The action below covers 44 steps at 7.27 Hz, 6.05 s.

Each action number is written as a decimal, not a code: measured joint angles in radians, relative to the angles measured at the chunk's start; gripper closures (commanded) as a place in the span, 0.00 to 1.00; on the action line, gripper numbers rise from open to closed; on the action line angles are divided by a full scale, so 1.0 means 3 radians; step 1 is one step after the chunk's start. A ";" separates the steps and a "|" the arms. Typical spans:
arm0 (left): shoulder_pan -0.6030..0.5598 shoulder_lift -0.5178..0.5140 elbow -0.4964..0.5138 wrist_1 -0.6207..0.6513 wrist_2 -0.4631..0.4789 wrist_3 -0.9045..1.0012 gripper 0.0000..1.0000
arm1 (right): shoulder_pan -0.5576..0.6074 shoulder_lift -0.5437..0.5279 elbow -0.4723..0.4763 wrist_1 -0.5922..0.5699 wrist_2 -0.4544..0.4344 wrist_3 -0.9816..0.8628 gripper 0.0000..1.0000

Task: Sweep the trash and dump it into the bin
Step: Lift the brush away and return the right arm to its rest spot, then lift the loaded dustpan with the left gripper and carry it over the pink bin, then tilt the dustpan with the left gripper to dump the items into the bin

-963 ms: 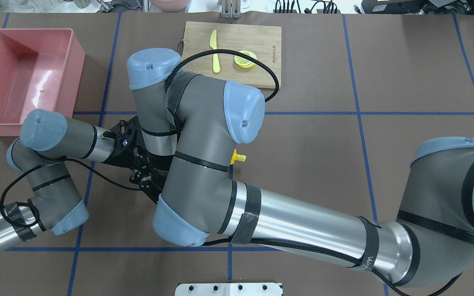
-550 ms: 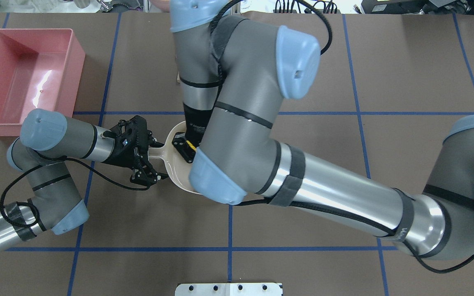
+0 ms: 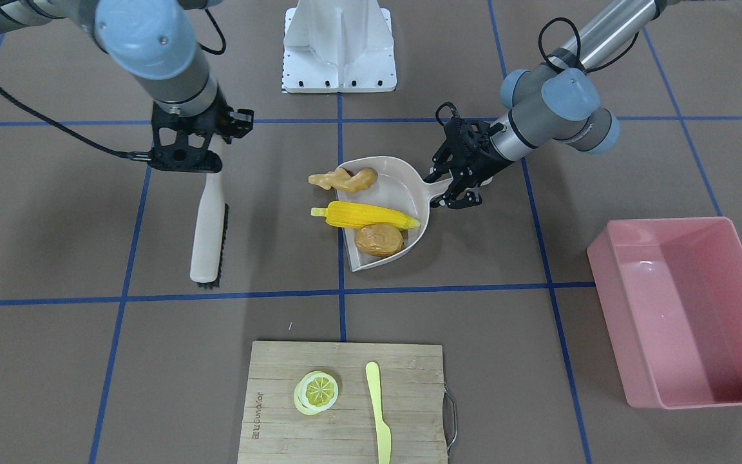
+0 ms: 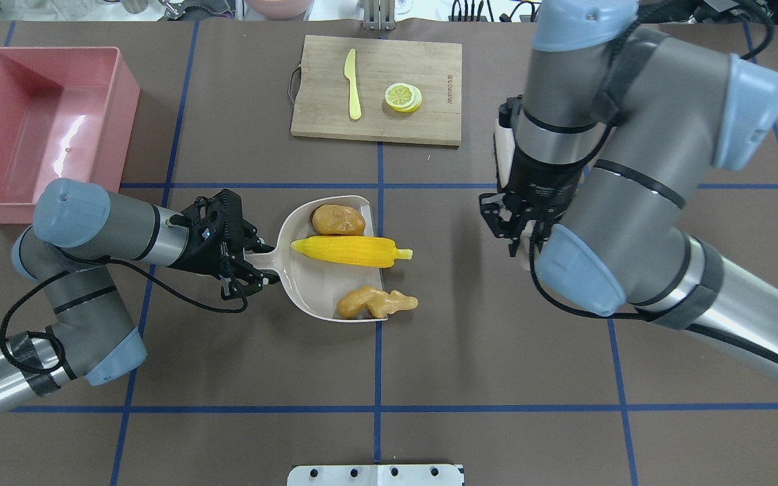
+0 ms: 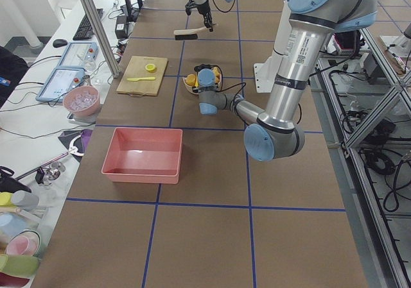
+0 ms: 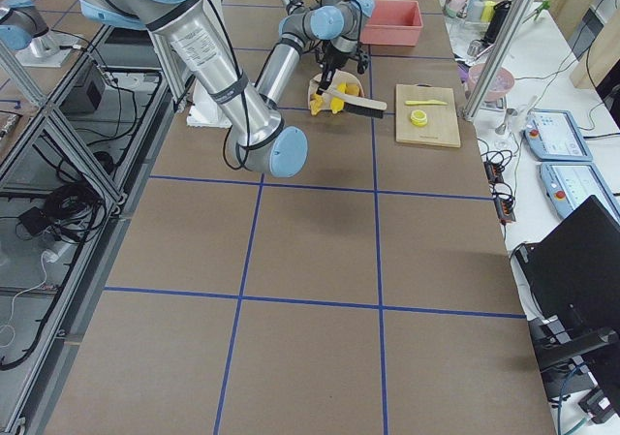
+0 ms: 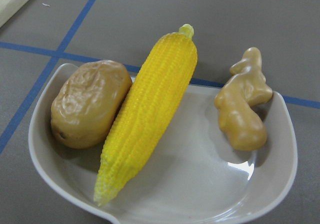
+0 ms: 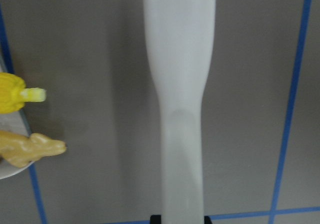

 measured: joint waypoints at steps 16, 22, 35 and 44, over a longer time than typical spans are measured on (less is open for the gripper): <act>-0.0008 0.0089 -0.0377 -0.0052 -0.0033 -0.0016 0.80 | 0.0872 -0.3080 0.0067 0.2960 -0.0092 -0.0965 1.00; -0.0362 0.0392 -0.0705 -0.0897 0.0013 -0.0440 1.00 | 0.0887 -0.3193 -0.0279 0.3290 0.0119 -0.0959 1.00; -0.1013 0.1063 -0.0603 -0.1507 0.1331 -0.2295 1.00 | 0.0875 -0.3136 -0.0411 0.3302 0.0199 -0.0950 0.00; -0.1216 0.1473 -0.0702 -0.1503 0.0690 -0.7656 1.00 | 0.1200 -0.2784 -0.0373 0.3282 0.0093 -0.1029 0.00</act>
